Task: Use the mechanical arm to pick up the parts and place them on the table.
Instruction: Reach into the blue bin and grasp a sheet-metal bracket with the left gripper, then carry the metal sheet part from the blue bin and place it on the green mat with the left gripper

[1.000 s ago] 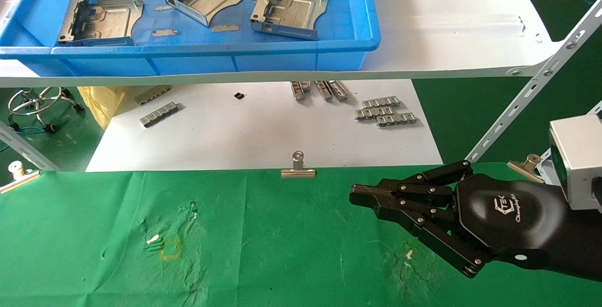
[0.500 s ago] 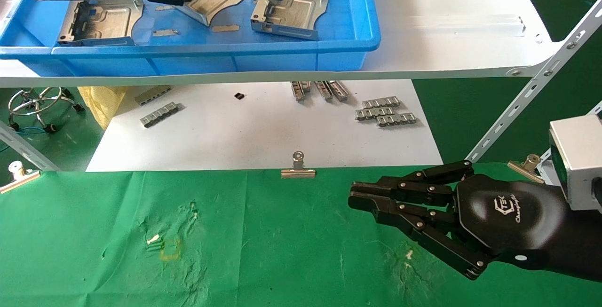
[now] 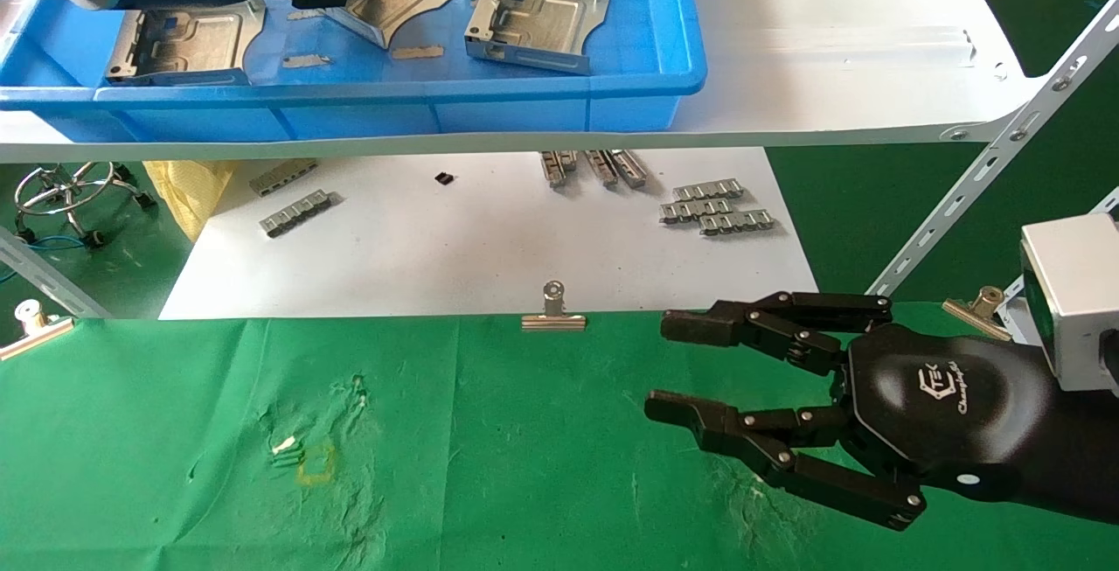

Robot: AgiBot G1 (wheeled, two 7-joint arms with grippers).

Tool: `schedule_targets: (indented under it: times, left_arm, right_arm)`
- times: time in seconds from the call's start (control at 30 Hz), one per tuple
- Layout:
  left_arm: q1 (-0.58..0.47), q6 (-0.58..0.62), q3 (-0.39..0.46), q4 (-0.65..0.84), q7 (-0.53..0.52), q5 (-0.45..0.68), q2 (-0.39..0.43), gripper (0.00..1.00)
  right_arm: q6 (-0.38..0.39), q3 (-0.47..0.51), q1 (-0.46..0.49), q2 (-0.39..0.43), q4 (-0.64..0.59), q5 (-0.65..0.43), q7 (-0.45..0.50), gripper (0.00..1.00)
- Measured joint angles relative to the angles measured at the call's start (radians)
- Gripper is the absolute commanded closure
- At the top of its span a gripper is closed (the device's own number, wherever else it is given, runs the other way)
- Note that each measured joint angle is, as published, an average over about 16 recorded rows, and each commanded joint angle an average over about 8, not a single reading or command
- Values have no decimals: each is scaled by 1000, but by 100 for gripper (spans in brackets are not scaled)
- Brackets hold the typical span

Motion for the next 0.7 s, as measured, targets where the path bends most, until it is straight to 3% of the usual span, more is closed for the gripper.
schedule_targets:
  times: [0.47,0.7]
  left_arm:
    - [8,-2,-13,-8,11,-19,-8,100]
    - [1,63,-45,-36,59,-65,-41,100]
  right_arm:
    - [0,0,0,0,0,0,0,0]
    - [0,0,0,0,0,0,0,0]
